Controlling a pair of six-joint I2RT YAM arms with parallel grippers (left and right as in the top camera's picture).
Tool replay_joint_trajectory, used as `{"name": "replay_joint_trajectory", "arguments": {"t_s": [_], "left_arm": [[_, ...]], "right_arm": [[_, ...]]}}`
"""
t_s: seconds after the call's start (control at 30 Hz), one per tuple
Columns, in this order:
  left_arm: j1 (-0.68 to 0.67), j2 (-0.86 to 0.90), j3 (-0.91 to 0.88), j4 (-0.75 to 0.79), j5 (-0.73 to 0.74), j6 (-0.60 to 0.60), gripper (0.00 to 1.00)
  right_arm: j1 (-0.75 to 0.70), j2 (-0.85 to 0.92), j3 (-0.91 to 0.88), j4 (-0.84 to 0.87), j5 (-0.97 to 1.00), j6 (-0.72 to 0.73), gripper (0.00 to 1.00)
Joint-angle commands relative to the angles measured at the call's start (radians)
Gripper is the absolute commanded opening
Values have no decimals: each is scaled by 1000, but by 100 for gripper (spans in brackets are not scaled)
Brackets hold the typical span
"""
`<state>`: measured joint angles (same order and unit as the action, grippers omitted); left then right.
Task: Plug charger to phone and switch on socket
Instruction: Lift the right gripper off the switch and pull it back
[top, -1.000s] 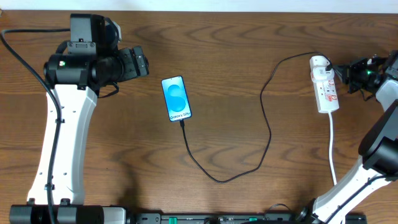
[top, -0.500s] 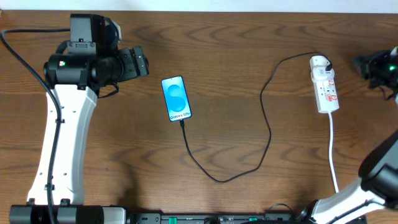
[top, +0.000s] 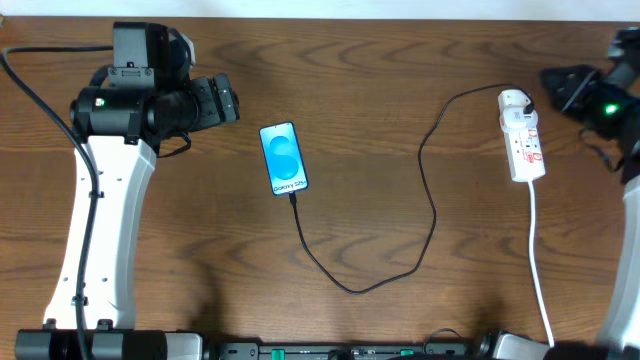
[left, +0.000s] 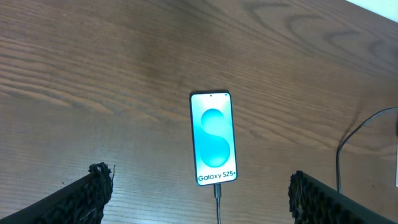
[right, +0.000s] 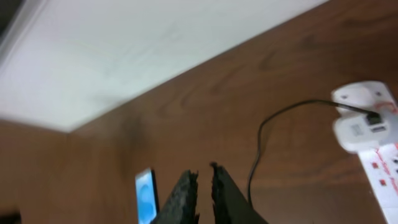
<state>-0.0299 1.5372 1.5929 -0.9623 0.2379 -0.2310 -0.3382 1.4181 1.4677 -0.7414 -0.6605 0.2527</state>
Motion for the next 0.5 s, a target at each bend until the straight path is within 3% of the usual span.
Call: {"name": "replay_joint_trajectory", "arguments": {"t_s": [0.0,0.13,0.2,0.23,0.27,0.3,0.47], "left_arm": [[0,-8,8,-2,-3,10,92],[0,-8,8,-2,-3,10,92],[0,-8,8,-2,-3,10,92],[0,-8,8,-2,-3,10,92],[0,-8,8,-2,-3,10,92],[0,-8,8,-2,-3,10,92],[0,-8,8,-2,-3,9,92]], "right_arm": [[87,-84,10,-75,102,-187,11],[185,-165,10,-174,147,-222,18],[216,-196,10,-215,154,-221,27],[227,-209,10,-235,154,-220,40],[237,-223,10,-257,154,-220,61],[241,-233,10,-277,154,-220,99],[244,-260,10,-385,154,-220,99]]}}
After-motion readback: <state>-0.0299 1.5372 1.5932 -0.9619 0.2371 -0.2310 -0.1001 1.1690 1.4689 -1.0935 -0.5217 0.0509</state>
